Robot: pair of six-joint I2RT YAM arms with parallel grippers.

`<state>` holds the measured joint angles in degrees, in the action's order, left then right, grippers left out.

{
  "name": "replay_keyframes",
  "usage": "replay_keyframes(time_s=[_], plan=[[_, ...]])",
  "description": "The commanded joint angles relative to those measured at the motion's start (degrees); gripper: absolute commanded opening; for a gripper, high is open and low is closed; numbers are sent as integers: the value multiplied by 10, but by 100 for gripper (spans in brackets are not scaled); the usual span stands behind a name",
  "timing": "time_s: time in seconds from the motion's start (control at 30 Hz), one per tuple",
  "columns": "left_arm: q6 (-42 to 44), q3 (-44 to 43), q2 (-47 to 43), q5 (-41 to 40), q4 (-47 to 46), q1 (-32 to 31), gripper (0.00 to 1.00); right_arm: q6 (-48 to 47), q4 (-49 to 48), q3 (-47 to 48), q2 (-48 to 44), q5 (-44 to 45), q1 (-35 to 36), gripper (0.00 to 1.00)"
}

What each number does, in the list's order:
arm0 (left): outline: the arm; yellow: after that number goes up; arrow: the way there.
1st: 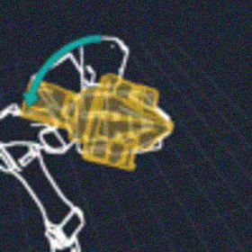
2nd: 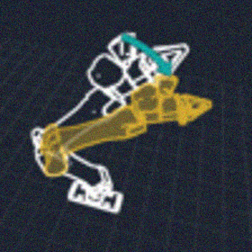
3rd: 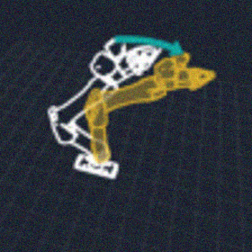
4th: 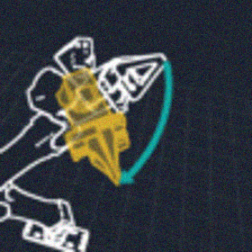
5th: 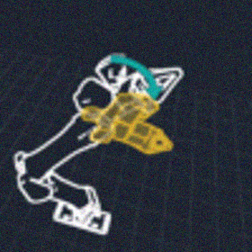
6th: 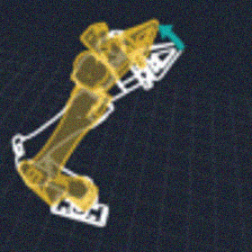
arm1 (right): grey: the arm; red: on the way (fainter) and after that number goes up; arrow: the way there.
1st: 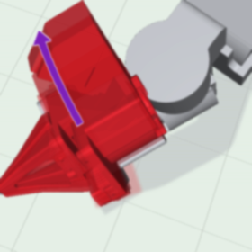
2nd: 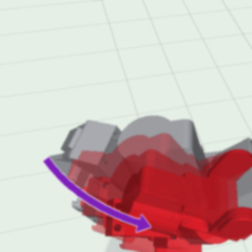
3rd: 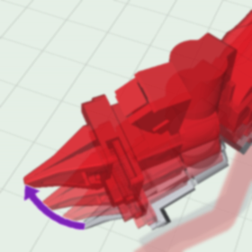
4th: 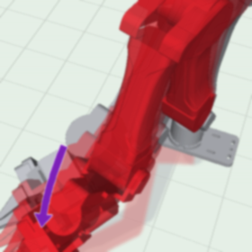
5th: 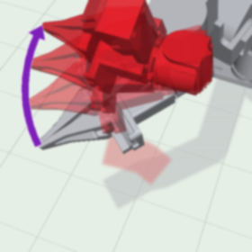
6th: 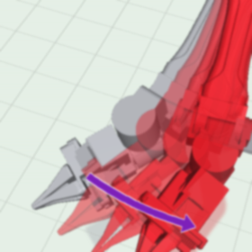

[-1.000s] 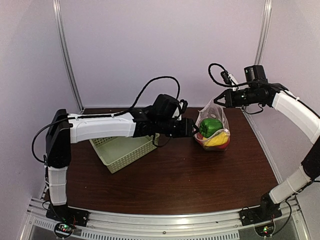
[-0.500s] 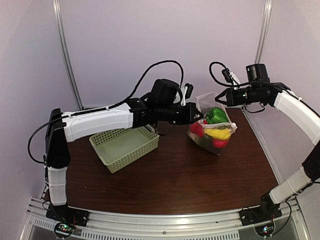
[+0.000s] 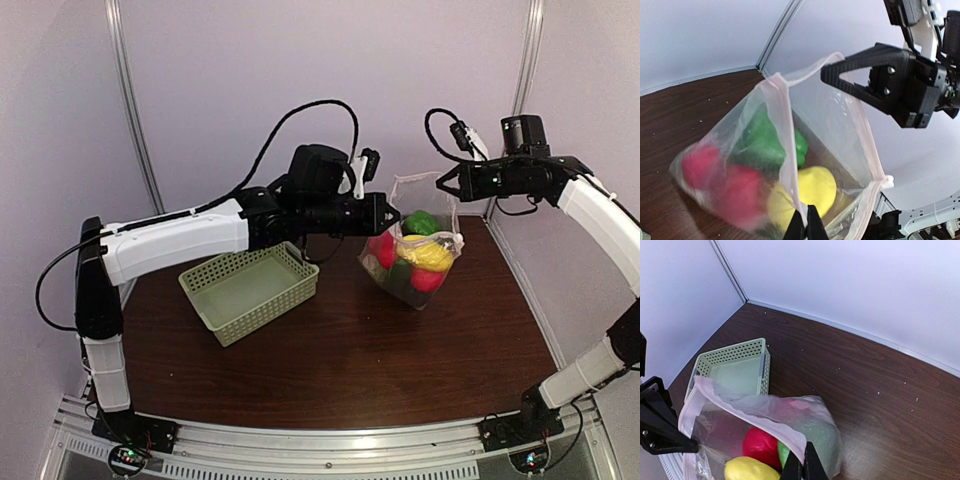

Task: Place the food in the zip-top bag and seal the zipper
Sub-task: Pass from the right arm to the left

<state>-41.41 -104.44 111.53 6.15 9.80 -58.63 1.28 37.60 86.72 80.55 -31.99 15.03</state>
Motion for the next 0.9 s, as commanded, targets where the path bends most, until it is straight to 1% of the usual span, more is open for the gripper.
replay_keyframes(time_s=[0.0, 0.03, 0.07, 0.13, 0.2, 0.3, 0.37, 0.4, 0.47, 0.5, 0.57, 0.63, 0.7, 0.73, 0.8, 0.87], plan=[[35, -31, 21, -15, 14, 25, 0, -29, -40, 30, -16, 49, -2, 0], [3, -8, 26, 53, -30, 42, 0, -36, -24, 38, -2, 39, -2, 0], [-20, 30, 24, 82, -75, 47, 0, -40, -9, 46, 12, 22, -3, 0], [-29, 49, 24, 90, -117, 40, 0, -42, -5, 39, 20, -9, -2, 0], [-41, 58, 32, 114, -147, 38, 0, -40, -19, 18, 17, -10, -2, 0], [-84, 94, 32, 117, -205, 36, 0, -61, -11, 10, 20, 4, -1, 0], [-124, 127, 31, 120, -252, 35, 0, -75, 5, 12, 23, -6, -2, 0], [-140, 145, 29, 117, -273, 36, 0, -82, 16, 14, 22, -16, -2, 3], [-168, 176, 24, 105, -315, 35, 0, -100, 41, 13, 13, -28, -2, 17], [-179, 189, 21, 101, -331, 35, 0, -109, 53, 9, 4, -28, -3, 22], [-195, 210, 14, 92, -363, 34, 0, -130, 73, -3, -20, -22, -6, 29], [-201, 216, 4, 87, -374, 34, 0, -150, 97, -17, -48, -14, -13, 44], [-209, 217, -6, 80, -384, 33, 0, -185, 121, -36, -80, -31, -19, 50], [-212, 217, -9, 75, -388, 32, 0, -208, 135, -45, -102, -42, -20, 54], [-218, 216, -18, 67, -395, 31, 0, -269, 175, -65, -137, -72, -21, 57], [-224, 214, -24, 62, -403, 29, 0, -310, 201, -93, -172, -77, -20, 59]])
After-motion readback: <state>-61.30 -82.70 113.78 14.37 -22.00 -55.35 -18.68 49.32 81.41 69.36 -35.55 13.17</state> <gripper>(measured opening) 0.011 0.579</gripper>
